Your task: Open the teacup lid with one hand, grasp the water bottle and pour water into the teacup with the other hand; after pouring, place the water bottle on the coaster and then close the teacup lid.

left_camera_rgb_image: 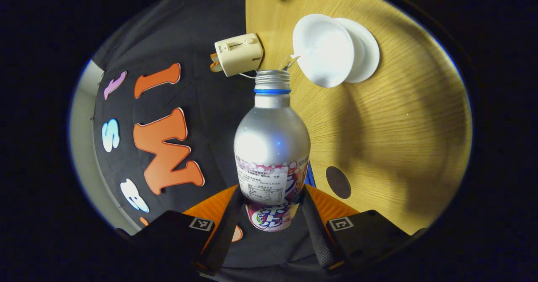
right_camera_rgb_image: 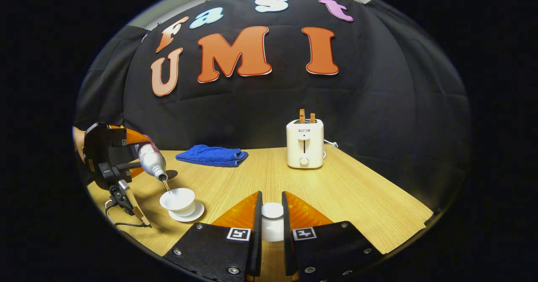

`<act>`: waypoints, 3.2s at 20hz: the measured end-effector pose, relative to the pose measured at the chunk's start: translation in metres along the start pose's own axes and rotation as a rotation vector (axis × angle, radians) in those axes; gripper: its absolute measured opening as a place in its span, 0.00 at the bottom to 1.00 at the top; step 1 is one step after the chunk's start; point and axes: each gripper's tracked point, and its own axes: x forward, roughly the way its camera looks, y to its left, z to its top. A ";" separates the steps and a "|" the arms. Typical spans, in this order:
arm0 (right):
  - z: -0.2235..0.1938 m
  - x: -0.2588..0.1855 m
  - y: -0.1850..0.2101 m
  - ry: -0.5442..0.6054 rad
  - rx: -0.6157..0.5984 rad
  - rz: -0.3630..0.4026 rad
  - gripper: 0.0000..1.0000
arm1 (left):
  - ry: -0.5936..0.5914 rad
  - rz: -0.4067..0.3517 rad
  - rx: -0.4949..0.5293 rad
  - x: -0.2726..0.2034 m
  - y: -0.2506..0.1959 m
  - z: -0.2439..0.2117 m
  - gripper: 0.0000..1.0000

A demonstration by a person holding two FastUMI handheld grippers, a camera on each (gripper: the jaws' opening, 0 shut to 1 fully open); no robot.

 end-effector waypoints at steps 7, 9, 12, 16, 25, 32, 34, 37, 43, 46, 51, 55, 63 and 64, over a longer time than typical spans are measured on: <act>-0.001 0.000 0.000 -0.001 0.000 0.004 0.22 | -0.009 0.016 0.108 0.000 0.011 0.003 0.84; 0.000 0.000 0.001 -0.002 0.002 0.007 0.17 | -0.003 0.006 0.142 0.002 0.012 0.000 0.84; -0.004 0.001 0.003 0.006 0.010 0.027 0.22 | -0.001 0.011 0.203 0.005 0.019 0.000 0.82; -0.003 0.002 0.003 0.005 -0.003 0.034 0.22 | -0.009 0.031 0.264 0.001 0.038 0.002 0.82; -0.001 0.002 0.004 0.003 -0.003 0.040 0.22 | -0.029 0.061 0.363 -0.008 0.053 0.014 0.87; 0.000 0.001 0.004 -0.002 0.012 0.035 0.22 | -0.028 0.088 0.416 -0.007 0.071 0.014 0.83; -0.001 0.001 0.004 -0.001 0.015 0.038 0.22 | -0.030 0.096 0.420 -0.006 0.074 0.017 0.82; -0.001 0.001 0.004 -0.002 0.016 0.038 0.22 | -0.028 0.106 0.430 -0.005 0.069 0.014 0.82; -0.001 0.001 0.008 -0.001 0.012 0.052 0.22 | -0.020 0.111 0.424 -0.005 0.059 0.008 0.84; -0.001 0.002 0.008 -0.003 0.007 0.062 0.22 | -0.042 0.120 0.376 -0.004 0.057 0.010 0.84; 0.000 0.004 0.012 -0.008 0.007 0.088 0.22 | -0.127 0.140 0.154 -0.001 0.043 0.017 0.80; 0.004 0.003 0.017 -0.015 0.003 0.110 0.22 | -0.158 0.180 -0.091 -0.001 0.032 0.015 0.83; 0.011 0.006 0.047 -0.026 -0.032 0.173 0.22 | -0.151 0.233 -0.692 -0.015 0.037 -0.022 0.83; 0.014 0.008 0.054 -0.026 -0.040 0.184 0.22 | -0.150 0.235 -0.757 -0.016 0.035 -0.026 0.83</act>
